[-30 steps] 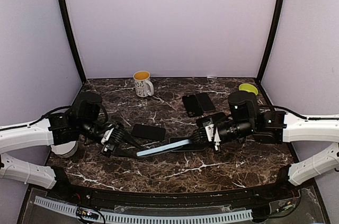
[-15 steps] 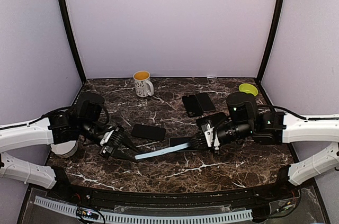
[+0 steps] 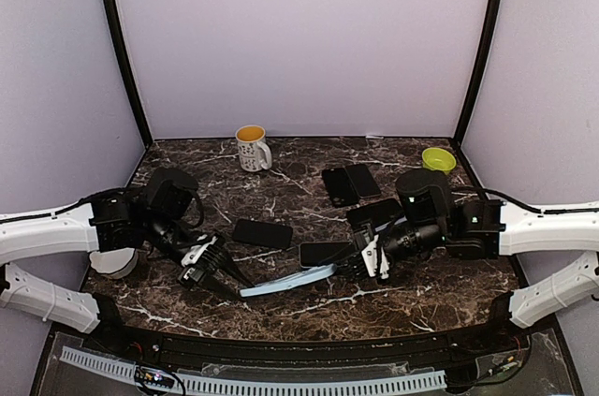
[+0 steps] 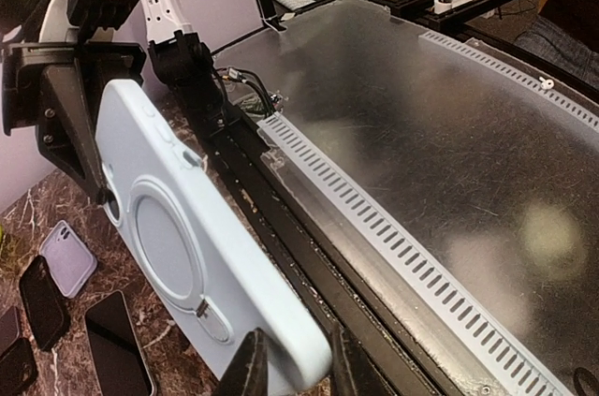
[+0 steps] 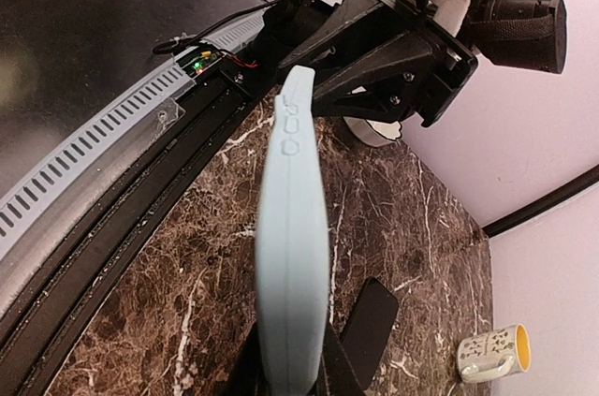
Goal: Take the phone out of the phone case
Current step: Remove the top left corner of the phone from the phone case.
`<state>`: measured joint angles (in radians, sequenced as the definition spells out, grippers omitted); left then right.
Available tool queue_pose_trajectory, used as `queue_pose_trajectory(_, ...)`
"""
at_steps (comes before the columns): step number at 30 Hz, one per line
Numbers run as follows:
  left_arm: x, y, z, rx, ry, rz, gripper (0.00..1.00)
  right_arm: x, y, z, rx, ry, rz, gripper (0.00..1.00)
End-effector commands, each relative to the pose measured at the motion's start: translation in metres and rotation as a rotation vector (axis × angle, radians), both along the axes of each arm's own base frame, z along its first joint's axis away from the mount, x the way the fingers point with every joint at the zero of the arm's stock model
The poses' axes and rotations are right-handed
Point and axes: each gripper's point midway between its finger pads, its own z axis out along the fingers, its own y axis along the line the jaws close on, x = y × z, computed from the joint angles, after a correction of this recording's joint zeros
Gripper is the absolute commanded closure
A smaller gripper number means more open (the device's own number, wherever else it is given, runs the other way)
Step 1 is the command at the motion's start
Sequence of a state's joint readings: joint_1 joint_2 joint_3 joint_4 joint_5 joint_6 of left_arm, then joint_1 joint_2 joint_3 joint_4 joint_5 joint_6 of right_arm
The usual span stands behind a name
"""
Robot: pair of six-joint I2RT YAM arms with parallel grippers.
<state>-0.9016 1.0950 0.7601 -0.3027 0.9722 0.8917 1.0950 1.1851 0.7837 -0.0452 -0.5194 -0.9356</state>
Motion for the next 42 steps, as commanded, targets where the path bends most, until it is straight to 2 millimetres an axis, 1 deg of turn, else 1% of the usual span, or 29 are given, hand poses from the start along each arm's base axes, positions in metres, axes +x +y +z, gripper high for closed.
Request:
queue_pose_trajectory(1, -0.015, -0.002, 0.007, 0.002, 0.026, -0.075, 0.78, -0.004, 0.019, 0.037, 0.131, -0.153, 0.056, 1.0)
queue_pose_trajectory(9, -0.016, -0.004, 0.0, 0.031, 0.026, -0.085, 0.79, -0.009, 0.026, 0.044, 0.154, -0.219, 0.076, 1.0)
queue_pose_trajectory(19, -0.013, -0.005, -0.005, 0.043, 0.011, -0.072, 0.82, -0.017, 0.034, 0.042, 0.152, -0.232, 0.1, 1.0)
queue_pose_trajectory(22, -0.009, -0.007, -0.007, 0.045, -0.007, -0.056, 0.82, -0.021, 0.035, 0.042, 0.153, -0.235, 0.109, 1.0)
queue_pose_trajectory(23, -0.007, -0.008, -0.008, 0.051, -0.008, -0.046, 0.81, -0.022, 0.035, 0.042, 0.152, -0.232, 0.113, 1.0)
queue_pose_trajectory(25, 0.005, -0.012, -0.013, 0.063, -0.049, 0.015, 0.78, -0.025, 0.035, 0.04, 0.147, -0.226, 0.123, 1.0)
queue_pose_trajectory(28, 0.021, -0.018, -0.01, 0.035, -0.113, 0.096, 0.77, -0.033, 0.032, 0.039, 0.149, -0.193, 0.145, 1.0)
queue_pose_trajectory(31, 0.036, -0.019, -0.014, 0.04, -0.161, 0.171, 0.76, -0.04, 0.029, 0.04, 0.157, -0.166, 0.155, 1.0)
queue_pose_trajectory(32, 0.039, -0.02, -0.012, 0.028, -0.18, 0.185, 0.76, -0.042, 0.028, 0.043, 0.166, -0.152, 0.155, 1.0)
queue_pose_trajectory(33, 0.044, -0.02, -0.014, 0.031, -0.197, 0.209, 0.76, -0.044, 0.028, 0.046, 0.175, -0.133, 0.155, 1.0)
queue_pose_trajectory(34, 0.048, -0.021, -0.01, 0.009, -0.218, 0.227, 0.76, -0.045, 0.027, 0.048, 0.179, -0.114, 0.155, 1.0)
queue_pose_trajectory(35, 0.052, -0.021, -0.013, 0.012, -0.234, 0.251, 0.76, -0.046, 0.027, 0.05, 0.183, -0.095, 0.153, 1.0)
queue_pose_trajectory(36, 0.056, -0.022, -0.007, -0.015, -0.254, 0.268, 0.76, -0.046, 0.028, 0.053, 0.19, -0.075, 0.143, 1.0)
queue_pose_trajectory(37, 0.06, -0.023, -0.006, -0.027, -0.277, 0.292, 0.76, -0.045, 0.028, 0.056, 0.197, -0.049, 0.128, 1.0)
queue_pose_trajectory(38, 0.063, -0.022, -0.007, -0.028, -0.289, 0.311, 0.75, -0.045, 0.028, 0.059, 0.208, -0.036, 0.121, 1.0)
queue_pose_trajectory(42, 0.073, -0.023, -0.001, -0.069, -0.33, 0.362, 0.76, -0.047, 0.028, 0.067, 0.264, 0.015, 0.116, 1.0)
